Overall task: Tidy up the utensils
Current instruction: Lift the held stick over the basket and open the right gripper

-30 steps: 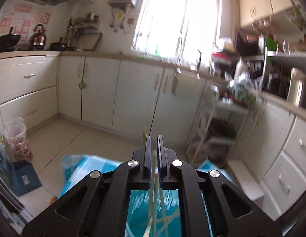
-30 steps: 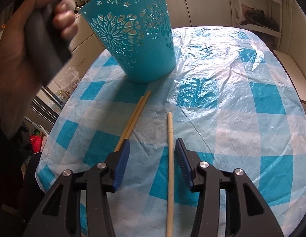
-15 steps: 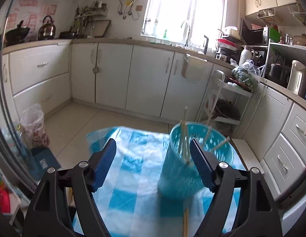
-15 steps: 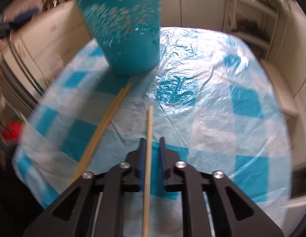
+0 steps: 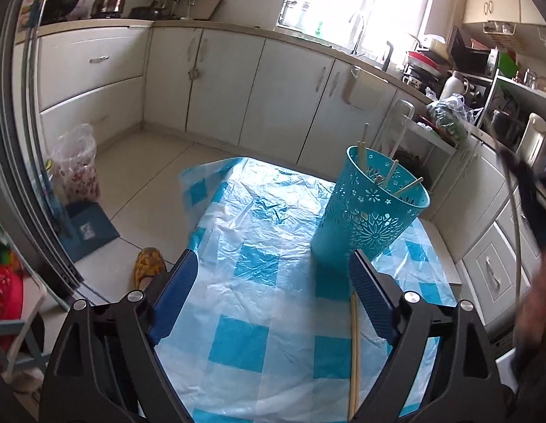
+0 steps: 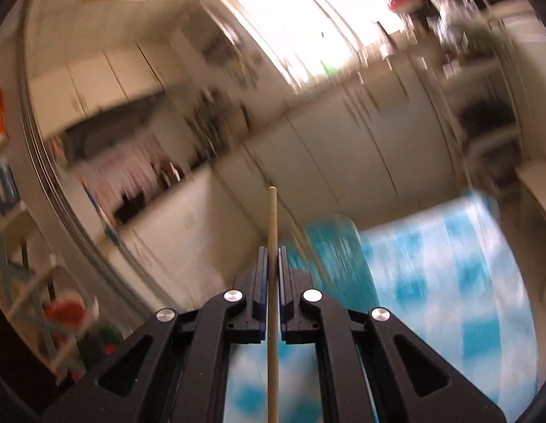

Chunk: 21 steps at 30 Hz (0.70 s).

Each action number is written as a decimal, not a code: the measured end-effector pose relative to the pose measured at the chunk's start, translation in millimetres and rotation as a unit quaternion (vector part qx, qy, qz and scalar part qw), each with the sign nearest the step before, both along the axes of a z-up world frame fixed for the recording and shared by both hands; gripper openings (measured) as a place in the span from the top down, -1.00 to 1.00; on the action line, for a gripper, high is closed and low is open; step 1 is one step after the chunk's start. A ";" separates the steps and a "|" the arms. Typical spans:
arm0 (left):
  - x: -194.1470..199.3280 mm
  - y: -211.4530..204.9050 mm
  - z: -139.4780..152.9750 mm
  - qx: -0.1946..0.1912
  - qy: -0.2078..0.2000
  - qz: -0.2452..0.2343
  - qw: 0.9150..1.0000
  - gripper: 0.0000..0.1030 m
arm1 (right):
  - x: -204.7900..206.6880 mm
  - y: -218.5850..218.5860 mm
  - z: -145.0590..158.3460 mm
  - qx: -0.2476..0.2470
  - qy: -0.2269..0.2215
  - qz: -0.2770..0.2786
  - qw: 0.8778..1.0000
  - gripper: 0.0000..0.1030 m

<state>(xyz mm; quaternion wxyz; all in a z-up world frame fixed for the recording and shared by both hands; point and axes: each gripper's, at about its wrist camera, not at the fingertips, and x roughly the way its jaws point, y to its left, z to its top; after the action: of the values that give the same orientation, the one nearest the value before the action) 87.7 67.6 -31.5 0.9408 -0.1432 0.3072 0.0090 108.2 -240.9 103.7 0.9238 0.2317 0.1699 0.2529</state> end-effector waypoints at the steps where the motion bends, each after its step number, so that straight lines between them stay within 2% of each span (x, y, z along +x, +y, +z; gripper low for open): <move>1: -0.7 -0.4 1.2 0.000 -0.003 -0.001 1.000 -0.62 | 11.0 6.7 7.7 0.009 -0.020 -0.006 1.000 0.88; 6: -0.6 -10.1 10.2 0.003 -0.015 -0.011 1.000 -0.63 | 57.2 29.5 9.6 0.010 -0.061 -0.060 0.996 0.88; 11: 4.2 -12.2 4.6 -0.005 -0.009 -0.017 1.000 -0.63 | 92.6 44.1 -24.5 -0.025 -0.033 -0.092 0.995 0.88; 16: 8.0 -9.9 -4.7 -0.015 0.005 -0.015 1.000 -0.63 | 84.9 50.6 -49.3 -0.063 -0.008 -0.075 0.995 0.85; 19: 7.9 -8.0 -5.0 -0.018 0.008 -0.012 1.000 -0.63 | 69.1 54.1 -54.7 -0.092 -0.002 -0.061 0.994 0.57; 21: 4.4 -7.1 -2.6 -0.018 0.004 -0.009 1.000 -0.63 | 53.2 51.8 -53.4 -0.101 -0.003 -0.052 0.993 0.56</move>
<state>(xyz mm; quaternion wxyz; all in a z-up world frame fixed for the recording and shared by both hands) 92.1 60.5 -34.1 0.9368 -0.1575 0.3123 -0.0042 161.4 -189.2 50.3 0.9550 0.1445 0.1794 0.1870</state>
